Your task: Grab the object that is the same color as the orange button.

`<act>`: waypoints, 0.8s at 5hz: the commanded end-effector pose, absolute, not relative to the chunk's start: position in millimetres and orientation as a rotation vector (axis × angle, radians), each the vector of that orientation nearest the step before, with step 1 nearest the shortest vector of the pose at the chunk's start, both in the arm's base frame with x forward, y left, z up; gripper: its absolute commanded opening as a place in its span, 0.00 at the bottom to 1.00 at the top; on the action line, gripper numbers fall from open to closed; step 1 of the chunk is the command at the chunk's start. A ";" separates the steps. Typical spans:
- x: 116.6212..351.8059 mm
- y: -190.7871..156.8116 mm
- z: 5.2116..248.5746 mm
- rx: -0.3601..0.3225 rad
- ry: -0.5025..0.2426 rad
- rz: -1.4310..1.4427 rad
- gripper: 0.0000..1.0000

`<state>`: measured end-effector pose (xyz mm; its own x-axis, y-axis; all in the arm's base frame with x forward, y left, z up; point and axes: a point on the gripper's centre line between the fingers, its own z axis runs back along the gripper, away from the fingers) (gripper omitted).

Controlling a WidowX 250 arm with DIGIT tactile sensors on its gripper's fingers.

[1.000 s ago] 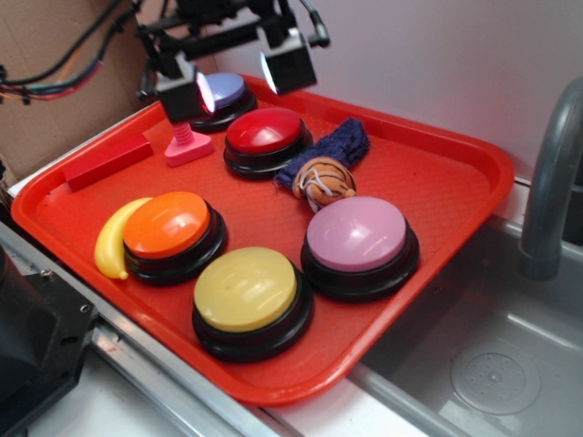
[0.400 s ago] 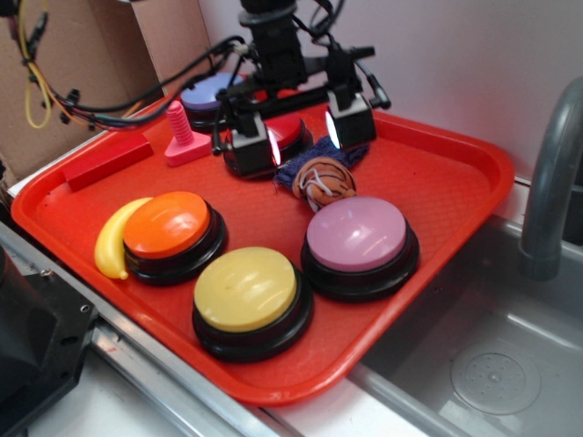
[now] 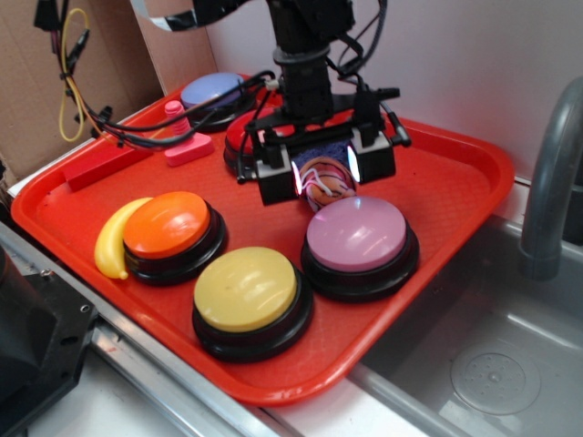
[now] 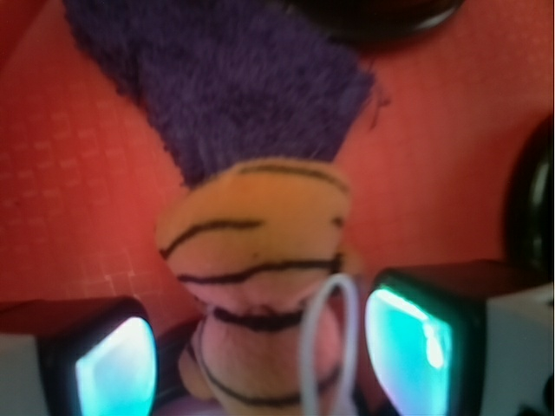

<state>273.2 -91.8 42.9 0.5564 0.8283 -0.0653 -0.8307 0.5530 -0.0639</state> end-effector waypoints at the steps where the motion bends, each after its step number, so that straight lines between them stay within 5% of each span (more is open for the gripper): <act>1: 273.4 -99.7 50.9 -0.083 -0.082 1.033 1.00; 2: 280.3 -92.5 52.8 -0.101 -0.094 1.055 0.00; 4: 277.6 -83.3 62.7 -0.109 -0.120 1.077 0.00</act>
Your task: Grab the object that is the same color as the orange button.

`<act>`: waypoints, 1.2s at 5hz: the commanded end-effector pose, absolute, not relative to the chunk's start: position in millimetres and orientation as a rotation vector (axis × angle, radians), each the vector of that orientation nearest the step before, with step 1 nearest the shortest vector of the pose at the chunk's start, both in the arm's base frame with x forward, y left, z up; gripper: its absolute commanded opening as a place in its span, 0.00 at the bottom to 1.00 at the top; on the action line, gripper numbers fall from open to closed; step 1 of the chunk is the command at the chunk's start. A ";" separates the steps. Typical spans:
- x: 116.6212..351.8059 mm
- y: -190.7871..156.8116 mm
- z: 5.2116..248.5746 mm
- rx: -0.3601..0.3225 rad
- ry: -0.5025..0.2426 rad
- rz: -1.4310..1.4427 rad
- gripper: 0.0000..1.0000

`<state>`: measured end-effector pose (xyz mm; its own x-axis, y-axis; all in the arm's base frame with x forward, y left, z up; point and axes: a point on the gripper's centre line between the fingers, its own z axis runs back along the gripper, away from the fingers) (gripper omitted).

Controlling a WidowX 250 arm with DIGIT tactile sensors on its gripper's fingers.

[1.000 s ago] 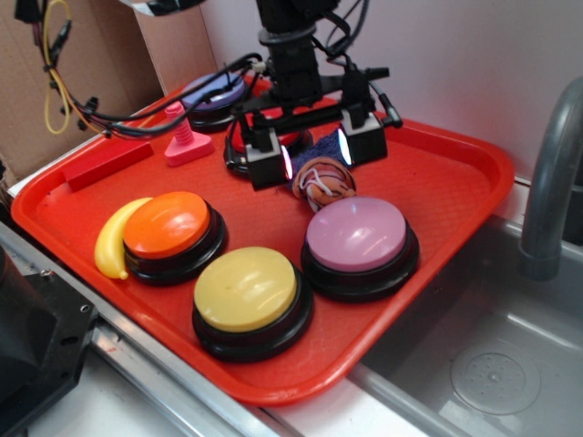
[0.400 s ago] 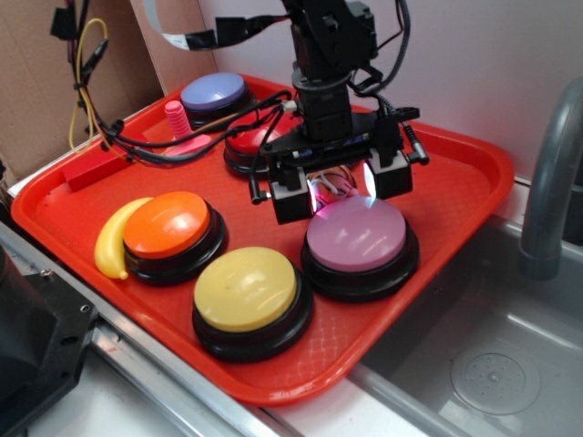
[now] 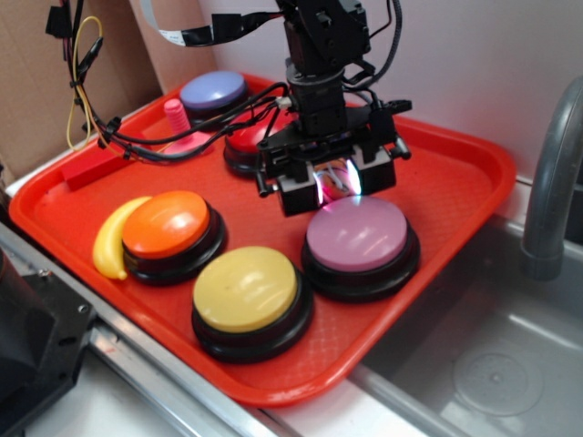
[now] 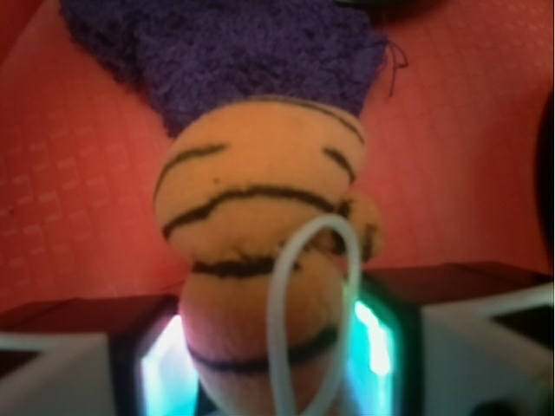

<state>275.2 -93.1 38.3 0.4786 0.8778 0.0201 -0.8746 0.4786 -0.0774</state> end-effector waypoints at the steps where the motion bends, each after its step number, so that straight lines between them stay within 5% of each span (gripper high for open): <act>1: 269.9 -70.3 92.7 -0.106 -0.089 0.897 0.00; 3: 260.7 -32.4 139.4 -0.081 -0.089 0.730 0.00; 6: 239.8 11.4 176.3 -0.097 -0.070 0.445 0.00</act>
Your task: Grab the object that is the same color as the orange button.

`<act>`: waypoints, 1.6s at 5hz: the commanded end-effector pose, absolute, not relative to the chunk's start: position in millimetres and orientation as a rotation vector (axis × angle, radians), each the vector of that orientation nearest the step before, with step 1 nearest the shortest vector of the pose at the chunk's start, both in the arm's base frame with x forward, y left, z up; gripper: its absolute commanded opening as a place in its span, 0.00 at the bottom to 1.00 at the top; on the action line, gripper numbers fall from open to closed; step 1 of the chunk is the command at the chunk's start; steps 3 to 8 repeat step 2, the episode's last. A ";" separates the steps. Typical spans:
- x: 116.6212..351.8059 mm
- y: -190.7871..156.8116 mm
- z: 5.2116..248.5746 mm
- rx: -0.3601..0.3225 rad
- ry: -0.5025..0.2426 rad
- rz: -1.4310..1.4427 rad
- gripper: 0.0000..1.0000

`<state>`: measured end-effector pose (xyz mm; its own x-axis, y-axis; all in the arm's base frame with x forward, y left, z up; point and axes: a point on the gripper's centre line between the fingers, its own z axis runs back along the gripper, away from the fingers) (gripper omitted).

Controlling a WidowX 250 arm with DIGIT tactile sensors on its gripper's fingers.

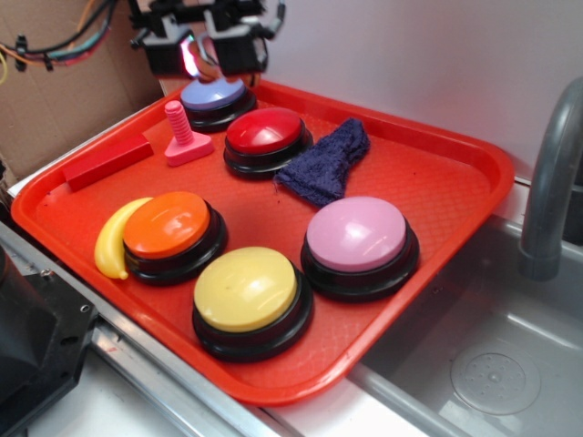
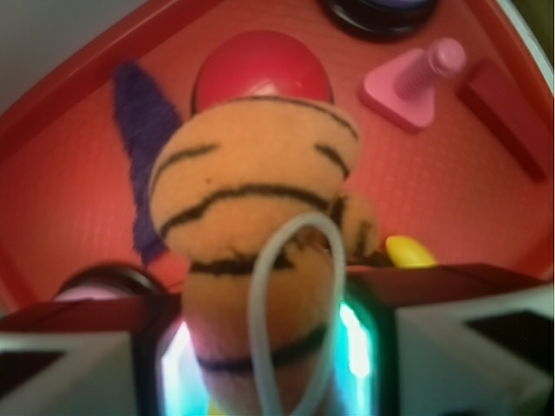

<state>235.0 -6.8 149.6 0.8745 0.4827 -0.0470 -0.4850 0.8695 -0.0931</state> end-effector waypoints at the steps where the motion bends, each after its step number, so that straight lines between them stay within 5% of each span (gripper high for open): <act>1: 228.7 19.8 180.3 -0.150 -0.133 0.446 0.00; 8: 227.4 23.3 184.4 -0.114 -0.141 0.434 0.00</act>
